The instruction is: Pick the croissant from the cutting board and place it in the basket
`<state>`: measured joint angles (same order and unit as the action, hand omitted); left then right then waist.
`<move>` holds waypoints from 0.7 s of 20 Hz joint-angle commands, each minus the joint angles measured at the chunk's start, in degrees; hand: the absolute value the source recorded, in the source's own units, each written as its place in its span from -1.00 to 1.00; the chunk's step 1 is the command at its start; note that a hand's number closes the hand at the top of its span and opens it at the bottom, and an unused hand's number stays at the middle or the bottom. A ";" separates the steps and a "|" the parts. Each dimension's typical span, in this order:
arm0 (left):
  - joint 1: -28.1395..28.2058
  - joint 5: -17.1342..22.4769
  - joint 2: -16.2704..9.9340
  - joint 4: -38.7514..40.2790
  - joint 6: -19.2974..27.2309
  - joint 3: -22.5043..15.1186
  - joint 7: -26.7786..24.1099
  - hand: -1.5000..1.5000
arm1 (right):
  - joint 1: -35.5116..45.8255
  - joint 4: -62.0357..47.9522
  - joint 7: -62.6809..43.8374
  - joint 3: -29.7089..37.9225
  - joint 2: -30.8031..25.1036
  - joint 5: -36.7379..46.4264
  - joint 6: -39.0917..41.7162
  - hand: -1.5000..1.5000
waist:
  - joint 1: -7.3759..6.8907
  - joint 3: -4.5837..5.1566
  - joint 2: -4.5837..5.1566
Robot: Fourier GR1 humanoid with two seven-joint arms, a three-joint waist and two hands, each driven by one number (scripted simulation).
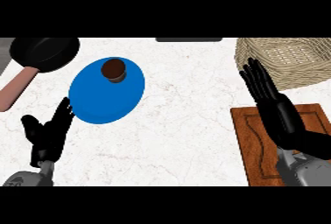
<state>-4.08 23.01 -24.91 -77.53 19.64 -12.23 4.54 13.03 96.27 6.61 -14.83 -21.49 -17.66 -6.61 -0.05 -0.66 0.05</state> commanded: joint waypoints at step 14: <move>-5.06 -1.68 -3.91 -2.00 -6.33 1.96 1.38 0.00 | -10.91 2.47 17.47 10.75 -8.79 18.09 -1.58 -1.00 | 0.46 0.69 -0.17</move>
<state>-9.39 22.12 -30.09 -80.03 13.99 -10.30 6.69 4.09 93.23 25.24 -1.31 -34.77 -6.89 0.04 0.78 -0.11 0.07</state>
